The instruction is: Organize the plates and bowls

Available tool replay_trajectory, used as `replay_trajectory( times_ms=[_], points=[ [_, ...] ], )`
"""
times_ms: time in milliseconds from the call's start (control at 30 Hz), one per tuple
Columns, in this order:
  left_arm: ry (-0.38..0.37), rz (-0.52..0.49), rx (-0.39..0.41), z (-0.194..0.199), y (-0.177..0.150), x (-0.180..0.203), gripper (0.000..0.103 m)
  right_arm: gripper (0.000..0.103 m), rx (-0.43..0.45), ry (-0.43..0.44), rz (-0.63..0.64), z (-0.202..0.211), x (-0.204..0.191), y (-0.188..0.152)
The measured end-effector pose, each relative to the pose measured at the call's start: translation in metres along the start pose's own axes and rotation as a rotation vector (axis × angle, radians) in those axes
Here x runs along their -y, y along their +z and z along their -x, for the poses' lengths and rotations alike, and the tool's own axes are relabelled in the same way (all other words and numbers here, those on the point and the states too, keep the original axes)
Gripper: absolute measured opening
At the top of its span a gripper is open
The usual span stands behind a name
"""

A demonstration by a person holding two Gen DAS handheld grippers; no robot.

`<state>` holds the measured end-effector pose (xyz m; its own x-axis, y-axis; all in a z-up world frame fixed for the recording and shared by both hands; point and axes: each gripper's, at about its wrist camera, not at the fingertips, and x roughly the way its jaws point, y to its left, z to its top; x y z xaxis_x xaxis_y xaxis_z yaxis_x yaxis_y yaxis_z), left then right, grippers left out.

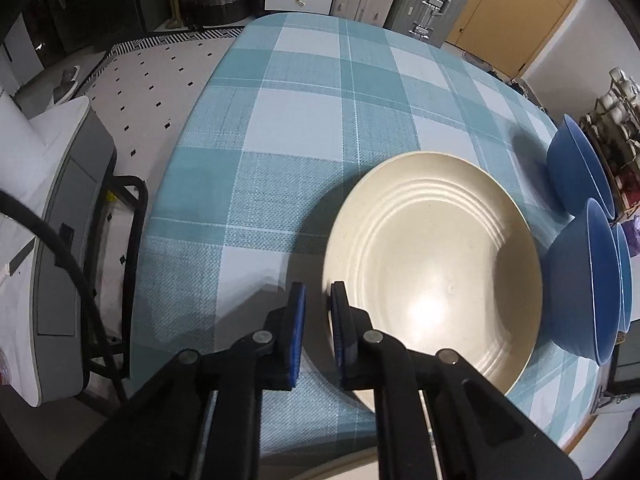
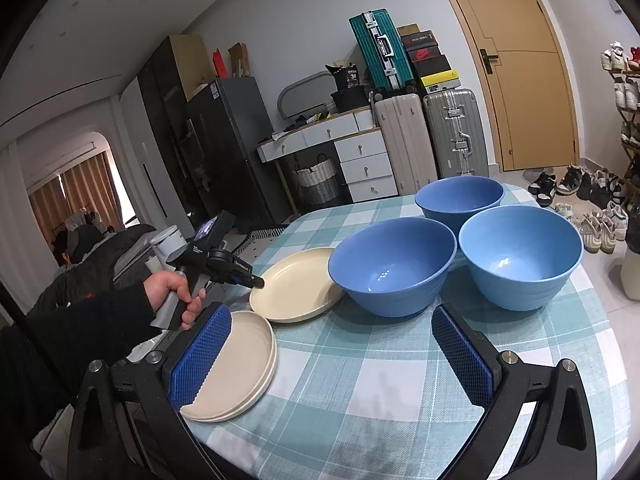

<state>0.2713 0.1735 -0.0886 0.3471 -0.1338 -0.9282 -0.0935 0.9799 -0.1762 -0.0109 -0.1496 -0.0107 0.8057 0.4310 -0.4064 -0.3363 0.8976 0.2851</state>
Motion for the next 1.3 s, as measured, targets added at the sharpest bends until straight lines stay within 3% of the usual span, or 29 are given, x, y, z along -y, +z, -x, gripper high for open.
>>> replay_trajectory(
  times_ms=[600, 800, 900, 1000, 1067, 1100, 1200, 1300],
  points=[
    [0.079, 0.085, 0.033, 0.013, 0.0, -0.06, 0.009, 0.102, -0.009, 0.016, 0.018, -0.007, 0.001, -0.003],
    [0.06, 0.113, 0.054, 0.019, -0.006, -0.07, 0.01, 0.102, -0.008, 0.023, 0.045, -0.008, -0.002, -0.004],
    [0.081, 0.107, 0.117, 0.03, -0.01, -0.067, 0.011, 0.102, -0.01, 0.013, 0.059, -0.01, -0.003, -0.003],
    [0.158, 0.085, 0.208, 0.048, -0.017, -0.063, 0.013, 0.102, -0.006, 0.011, 0.07, -0.011, -0.003, -0.003],
    [0.204, 0.09, 0.277, 0.064, -0.025, -0.062, 0.027, 0.102, -0.003, 0.008, 0.075, -0.01, -0.003, -0.004],
    [0.214, 0.094, 0.31, 0.073, -0.029, -0.061, 0.04, 0.102, -0.001, 0.004, 0.076, -0.01, -0.003, -0.004],
    [0.225, 0.109, 0.43, 0.103, -0.047, -0.059, 0.045, 0.102, 0.008, 0.001, 0.074, -0.007, -0.003, -0.005],
    [0.199, 0.13, 0.459, 0.121, -0.064, -0.057, 0.047, 0.102, 0.011, -0.003, 0.066, -0.006, -0.002, -0.005]
  ],
)
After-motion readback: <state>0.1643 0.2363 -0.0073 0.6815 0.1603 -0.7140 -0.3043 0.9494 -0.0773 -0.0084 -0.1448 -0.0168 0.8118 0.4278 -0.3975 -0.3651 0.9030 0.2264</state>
